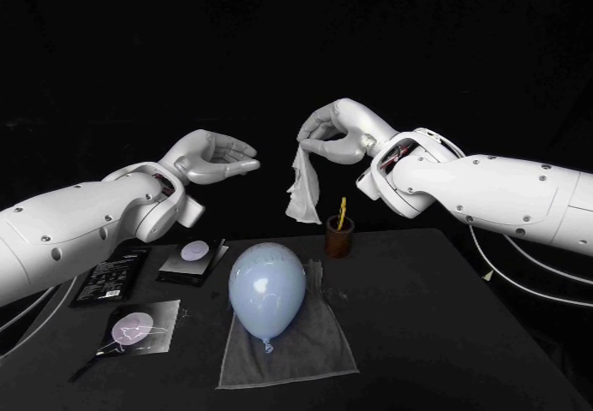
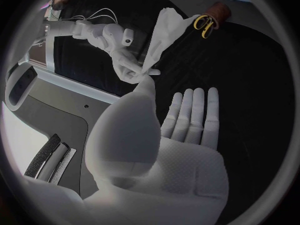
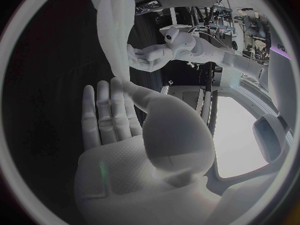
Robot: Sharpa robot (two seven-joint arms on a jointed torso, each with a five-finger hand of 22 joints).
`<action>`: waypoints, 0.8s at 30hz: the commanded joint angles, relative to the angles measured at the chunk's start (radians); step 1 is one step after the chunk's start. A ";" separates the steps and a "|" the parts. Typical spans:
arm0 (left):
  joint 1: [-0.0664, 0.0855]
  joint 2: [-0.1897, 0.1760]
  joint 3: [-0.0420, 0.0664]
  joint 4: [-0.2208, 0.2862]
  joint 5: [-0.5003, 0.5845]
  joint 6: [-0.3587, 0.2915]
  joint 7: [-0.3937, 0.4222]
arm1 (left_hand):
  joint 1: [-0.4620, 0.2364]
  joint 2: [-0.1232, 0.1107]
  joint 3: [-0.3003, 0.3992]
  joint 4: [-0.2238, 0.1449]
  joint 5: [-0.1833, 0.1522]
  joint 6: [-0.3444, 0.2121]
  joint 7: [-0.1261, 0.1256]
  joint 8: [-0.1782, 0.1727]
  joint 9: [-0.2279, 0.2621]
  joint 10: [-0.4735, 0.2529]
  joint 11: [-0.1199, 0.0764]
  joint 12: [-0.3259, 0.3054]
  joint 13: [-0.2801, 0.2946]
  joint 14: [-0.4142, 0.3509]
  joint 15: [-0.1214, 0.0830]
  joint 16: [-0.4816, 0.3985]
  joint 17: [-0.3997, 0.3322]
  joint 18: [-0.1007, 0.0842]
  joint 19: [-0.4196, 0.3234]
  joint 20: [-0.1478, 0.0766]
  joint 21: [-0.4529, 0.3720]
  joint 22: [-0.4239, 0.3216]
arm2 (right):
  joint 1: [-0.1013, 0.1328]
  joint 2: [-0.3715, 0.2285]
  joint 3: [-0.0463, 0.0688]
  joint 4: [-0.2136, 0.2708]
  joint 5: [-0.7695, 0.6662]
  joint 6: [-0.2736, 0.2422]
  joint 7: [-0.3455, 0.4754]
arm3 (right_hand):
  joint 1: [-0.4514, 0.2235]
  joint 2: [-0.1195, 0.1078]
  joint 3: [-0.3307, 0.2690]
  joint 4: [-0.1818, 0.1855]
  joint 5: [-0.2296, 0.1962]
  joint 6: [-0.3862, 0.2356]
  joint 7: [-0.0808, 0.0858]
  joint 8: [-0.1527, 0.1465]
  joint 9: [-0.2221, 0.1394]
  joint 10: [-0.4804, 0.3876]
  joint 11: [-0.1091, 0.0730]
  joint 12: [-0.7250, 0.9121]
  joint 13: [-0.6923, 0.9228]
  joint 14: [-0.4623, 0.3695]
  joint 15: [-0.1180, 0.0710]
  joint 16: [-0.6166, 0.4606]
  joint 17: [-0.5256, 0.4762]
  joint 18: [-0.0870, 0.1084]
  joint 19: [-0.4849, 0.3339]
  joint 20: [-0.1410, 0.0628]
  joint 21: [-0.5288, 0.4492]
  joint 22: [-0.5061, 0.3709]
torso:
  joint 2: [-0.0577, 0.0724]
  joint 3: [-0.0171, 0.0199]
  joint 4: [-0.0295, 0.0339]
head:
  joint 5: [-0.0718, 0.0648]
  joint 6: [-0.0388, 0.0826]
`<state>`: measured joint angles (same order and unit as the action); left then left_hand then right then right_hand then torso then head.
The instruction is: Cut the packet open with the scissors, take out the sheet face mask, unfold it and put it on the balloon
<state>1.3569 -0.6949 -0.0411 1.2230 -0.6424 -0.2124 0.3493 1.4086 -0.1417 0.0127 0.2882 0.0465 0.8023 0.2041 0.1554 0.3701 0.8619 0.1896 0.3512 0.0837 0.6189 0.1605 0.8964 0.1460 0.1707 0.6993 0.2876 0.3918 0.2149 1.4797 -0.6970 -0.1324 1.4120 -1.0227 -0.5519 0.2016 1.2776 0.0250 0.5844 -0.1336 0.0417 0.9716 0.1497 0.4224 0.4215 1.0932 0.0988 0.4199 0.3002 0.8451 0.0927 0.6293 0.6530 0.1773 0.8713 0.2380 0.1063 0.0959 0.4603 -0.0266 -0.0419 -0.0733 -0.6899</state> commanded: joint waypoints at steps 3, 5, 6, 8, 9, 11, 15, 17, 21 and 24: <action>-0.001 0.017 0.002 0.062 0.057 -0.056 0.002 | 0.029 0.018 -0.029 0.001 0.002 0.050 0.026 0.027 0.011 0.031 -0.006 0.018 0.003 0.043 -0.011 -0.011 0.002 0.013 0.050 -0.005 -0.013 -0.016 | 0.000 0.011 0.001 -0.005 -0.009 0.003 -0.014 | 0.011 0.002 0.001 0.000 0.006 0.006 0.001 0.015 0.098 -0.009 -0.001 0.005 0.001 0.005 0.001 0.004 0.001 0.008 0.009 0.000 0.007 0.001 | 0.000 0.0015 0.0017 | 0.002 0.001; -0.002 0.024 0.002 0.081 0.058 -0.077 -0.003 | 0.044 0.024 -0.033 -0.001 0.002 0.064 0.022 0.036 0.014 0.041 -0.012 0.022 0.004 0.058 -0.016 -0.016 0.003 0.014 0.074 -0.009 -0.014 -0.021 | -0.001 0.014 0.001 -0.003 -0.009 0.004 -0.015 | 0.012 0.002 0.001 0.000 0.006 0.005 0.002 0.016 0.099 -0.010 -0.001 0.006 0.002 0.006 0.001 0.004 -0.001 0.008 0.009 0.000 0.007 0.002 | 0.000 0.0021 0.0019 | 0.002 0.002; -0.003 0.028 0.002 0.090 0.058 -0.088 -0.008 | 0.045 0.024 -0.034 -0.001 0.002 0.065 0.021 0.037 0.015 0.042 -0.012 0.022 0.004 0.060 -0.016 -0.017 0.003 0.014 0.077 -0.009 -0.014 -0.021 | -0.001 0.015 0.001 -0.002 -0.010 0.005 -0.015 | 0.012 0.002 0.001 0.000 0.006 0.005 0.002 0.016 0.099 -0.010 -0.001 0.007 0.002 0.006 0.001 0.004 -0.001 0.008 0.009 0.000 0.007 0.002 | -0.001 0.0017 0.0017 | 0.002 0.005; -0.004 0.036 0.002 0.102 0.058 -0.106 -0.017 | 0.047 0.022 -0.038 -0.001 0.001 0.067 0.022 0.038 0.015 0.043 -0.012 0.022 0.004 0.063 -0.017 -0.018 0.004 0.014 0.082 -0.010 -0.015 -0.023 | -0.002 0.016 0.001 0.001 -0.011 0.007 -0.016 | 0.012 0.002 0.001 0.000 0.006 0.005 0.002 0.016 0.099 -0.010 -0.001 0.007 0.002 0.006 0.001 0.004 -0.001 0.008 0.009 0.000 0.007 0.002 | 0.000 0.0008 0.0001 | 0.001 0.006; -0.004 0.037 0.002 0.103 0.058 -0.108 -0.018 | 0.046 0.021 -0.040 0.000 0.001 0.067 0.023 0.038 0.015 0.043 -0.012 0.022 0.004 0.064 -0.017 -0.019 0.004 0.014 0.084 -0.011 -0.016 -0.023 | -0.002 0.016 0.001 0.002 -0.011 0.007 -0.016 | 0.012 0.002 0.001 0.000 0.006 0.005 0.002 0.016 0.099 -0.010 -0.001 0.007 0.002 0.006 0.001 0.004 -0.001 0.008 0.009 0.000 0.007 0.002 | 0.000 0.0010 0.0000 | 0.001 0.006; -0.005 0.047 0.002 0.111 0.057 -0.131 -0.028 | 0.045 0.021 -0.046 0.001 0.001 0.073 0.023 0.043 0.016 0.051 -0.013 0.026 0.005 0.070 -0.018 -0.019 0.005 0.014 0.092 -0.012 -0.016 -0.025 | -0.003 0.015 0.001 0.006 -0.013 0.008 -0.017 | 0.013 0.002 0.001 0.000 0.006 0.005 0.002 0.016 0.099 -0.010 0.000 0.007 0.003 0.006 0.001 0.004 -0.002 0.008 0.009 0.000 0.008 0.002 | 0.000 0.0004 -0.0001 | 0.001 0.005; -0.005 0.059 0.002 0.121 0.048 -0.163 -0.044 | 0.056 0.030 -0.061 -0.001 0.002 0.102 0.009 0.071 0.026 0.078 -0.026 0.054 0.018 0.096 -0.030 -0.001 0.019 0.014 0.127 -0.021 -0.017 -0.031 | -0.004 0.013 0.001 0.014 -0.016 0.009 -0.019 | 0.013 0.002 0.001 0.000 0.006 0.005 0.002 0.016 0.099 -0.010 0.000 0.007 0.003 0.006 0.001 0.004 -0.002 0.008 0.009 0.000 0.008 0.002 | 0.000 0.0009 -0.0001 | 0.002 0.006; -0.005 0.063 0.002 0.124 0.044 -0.172 -0.049 | 0.067 0.035 -0.065 -0.003 0.002 0.118 -0.001 0.090 0.033 0.092 -0.035 0.071 0.025 0.109 -0.038 0.013 0.027 0.014 0.143 -0.027 -0.015 -0.032 | -0.005 0.013 0.001 0.016 -0.015 0.009 -0.020 | 0.013 0.002 0.001 0.000 0.006 0.005 0.002 0.016 0.099 -0.010 0.000 0.007 0.003 0.006 0.001 0.004 -0.002 0.008 0.009 0.000 0.008 0.002 | 0.000 0.0013 0.0001 | 0.002 0.008; -0.006 0.071 0.002 0.126 0.037 -0.184 -0.065 | 0.074 0.038 -0.067 -0.003 0.002 0.122 -0.005 0.098 0.036 0.093 -0.038 0.077 0.028 0.111 -0.040 0.018 0.031 0.014 0.149 -0.029 -0.015 -0.033 | -0.007 0.014 0.001 0.022 -0.014 0.008 -0.020 | 0.013 0.002 0.001 0.000 0.006 0.005 0.002 0.016 0.099 -0.010 0.000 0.008 0.003 0.007 0.001 0.004 -0.002 0.008 0.009 0.000 0.008 0.002 | 0.000 0.0017 0.0019 | 0.002 0.009; -0.006 0.076 0.002 0.125 0.032 -0.187 -0.079 | 0.075 0.040 -0.067 -0.003 0.002 0.122 -0.004 0.099 0.036 0.093 -0.038 0.078 0.029 0.111 -0.041 0.019 0.032 0.014 0.151 -0.030 -0.015 -0.033 | -0.008 0.015 0.001 0.028 -0.013 0.006 -0.019 | 0.013 0.002 0.001 0.000 0.006 0.005 0.002 0.016 0.099 -0.010 0.000 0.008 0.003 0.007 0.001 0.004 -0.003 0.008 0.009 0.000 0.008 0.002 | 0.000 0.0015 0.0013 | 0.001 0.009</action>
<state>1.3511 -0.6230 -0.0404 1.3462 -0.6030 -0.3651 0.2952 1.4730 -0.1016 -0.0483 0.2870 0.0465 0.9175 0.2004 0.2499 0.4051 0.9512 0.1536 0.4260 0.1120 0.7258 0.1217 0.9088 0.1764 0.1693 0.8401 0.2575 0.3779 0.1834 1.4709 -0.6826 -0.1329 1.4369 -1.0257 -0.5467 0.1869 1.2818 0.0292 0.5843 -0.1336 0.0445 0.9685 0.1517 0.4224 0.4215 1.0882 0.0971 0.4236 0.3017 0.8451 0.0928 0.6293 0.6517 0.1766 0.8713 0.2381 0.1102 0.0969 0.4601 -0.0253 -0.0407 -0.0718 -0.6811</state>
